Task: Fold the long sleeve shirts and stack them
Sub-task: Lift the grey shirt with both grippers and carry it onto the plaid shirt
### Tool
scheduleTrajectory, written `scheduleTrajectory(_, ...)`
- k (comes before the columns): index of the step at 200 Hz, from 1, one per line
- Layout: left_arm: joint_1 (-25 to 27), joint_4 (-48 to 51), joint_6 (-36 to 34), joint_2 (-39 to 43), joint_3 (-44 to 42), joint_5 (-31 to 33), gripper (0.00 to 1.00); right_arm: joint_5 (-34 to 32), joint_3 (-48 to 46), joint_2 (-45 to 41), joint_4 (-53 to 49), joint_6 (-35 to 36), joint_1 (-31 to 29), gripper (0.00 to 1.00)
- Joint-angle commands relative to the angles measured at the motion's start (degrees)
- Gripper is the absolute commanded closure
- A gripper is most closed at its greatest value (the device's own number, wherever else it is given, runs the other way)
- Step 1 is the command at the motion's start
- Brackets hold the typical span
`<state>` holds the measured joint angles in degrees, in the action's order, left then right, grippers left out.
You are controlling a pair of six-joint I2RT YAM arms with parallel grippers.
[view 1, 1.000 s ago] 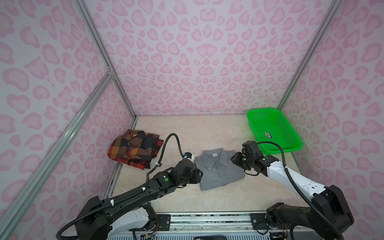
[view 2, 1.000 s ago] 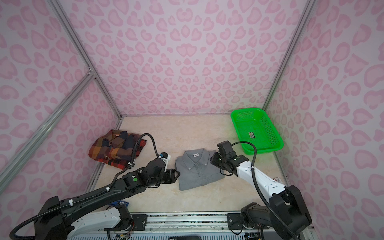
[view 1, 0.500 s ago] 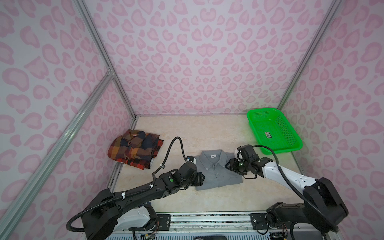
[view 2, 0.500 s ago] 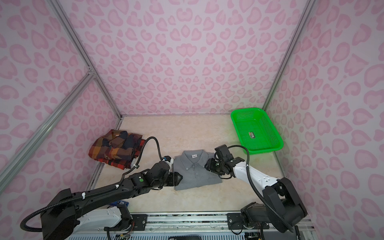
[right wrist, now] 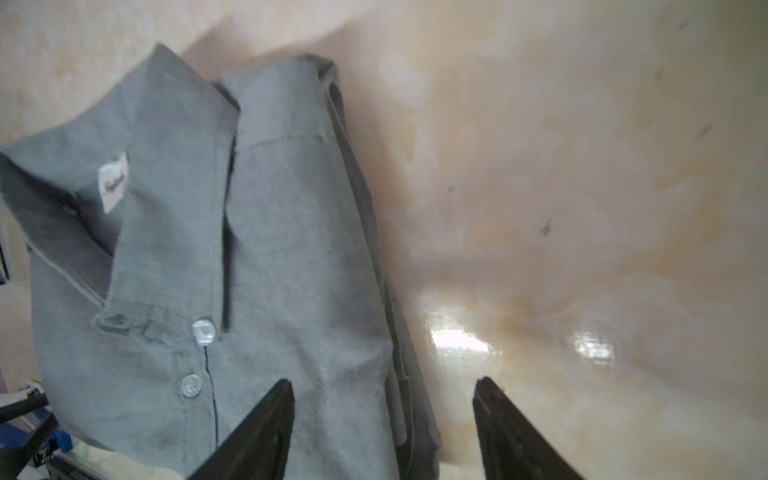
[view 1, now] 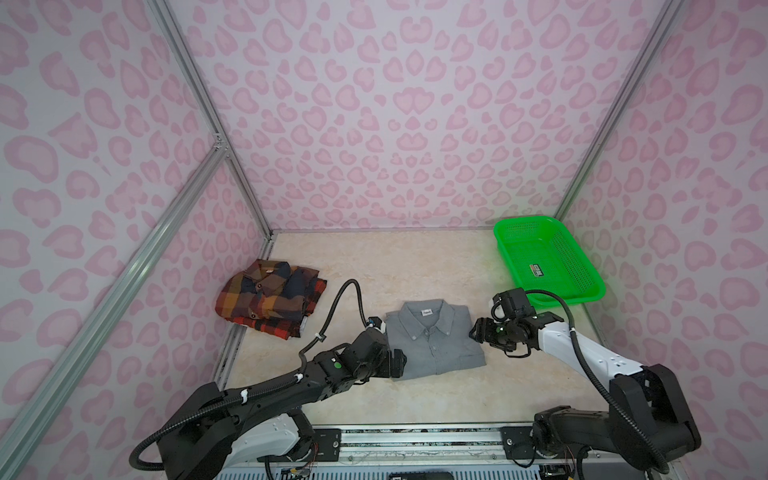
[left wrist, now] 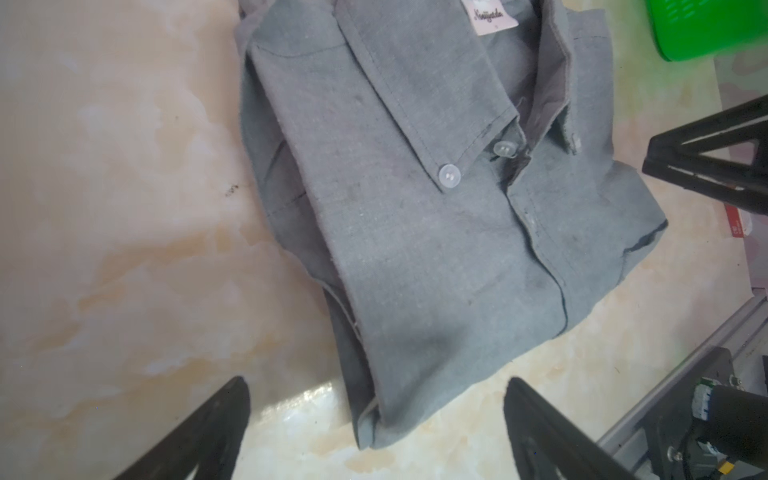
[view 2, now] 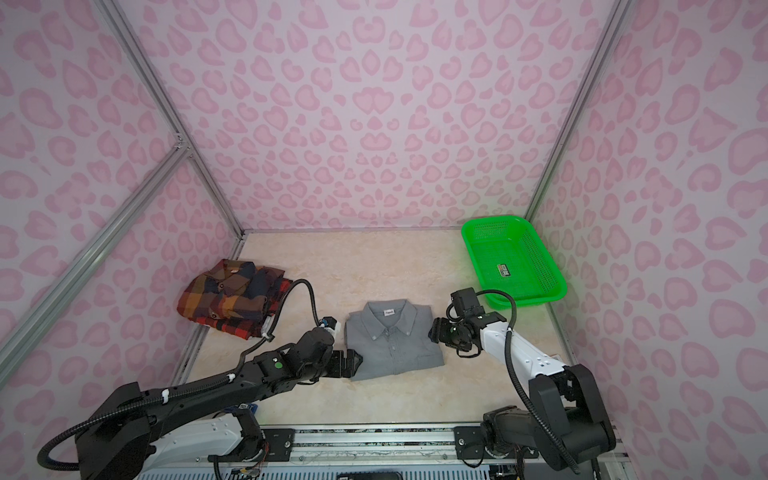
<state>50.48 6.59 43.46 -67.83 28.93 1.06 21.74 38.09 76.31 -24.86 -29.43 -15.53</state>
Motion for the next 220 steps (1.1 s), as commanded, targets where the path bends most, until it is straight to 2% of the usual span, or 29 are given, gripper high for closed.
scheduleTrajectory(1,-0.1,-6.7,-1.6,-3.3,0.2,-2.5,0.01,4.0,-1.4,1.8,6.7,0.6,-1.4,0.3)
scheduleTrajectory(27,-0.7,-9.7,-1.4,-8.0,0.4,-3.2,0.05,3.6,-2.8,5.7,11.0,-0.7,-4.6,0.31)
scheduleTrajectory(59,-1.2,-12.4,-0.7,-12.6,0.8,-3.6,0.16,4.3,-4.9,9.7,15.7,-3.0,-7.0,0.46)
scheduleTrajectory(74,-1.4,-14.6,-0.3,-14.9,1.0,-4.8,0.3,4.7,-5.5,11.5,17.6,-3.6,-8.4,0.52)
scheduleTrajectory(97,-1.7,-16.1,0.4,-16.8,1.8,-5.6,0.68,5.6,-5.5,13.7,20.3,-5.0,-12.0,0.66)
scheduleTrajectory(118,-2.5,-13.4,-0.5,-14.5,2.7,-4.2,0.95,5.3,-3.9,13.6,21.2,-6.2,-16.1,0.82)
scheduleTrajectory(135,-4.5,-10.5,-1.6,-10.9,3.0,-3.5,0.96,5.2,-2.1,13.3,21.9,-8.1,-18.8,1.0)
scheduleTrajectory(181,-13.6,3.2,-6.1,3.2,8.5,-3.3,0.96,3.0,12.7,12.7,19.1,-9.5,-27.0,1.0)
scheduleTrajectory(220,-26.2,19.2,-13.1,10.0,18.2,-3.3,0.96,4.6,32.1,22.0,17.1,-9.8,-31.5,1.0)
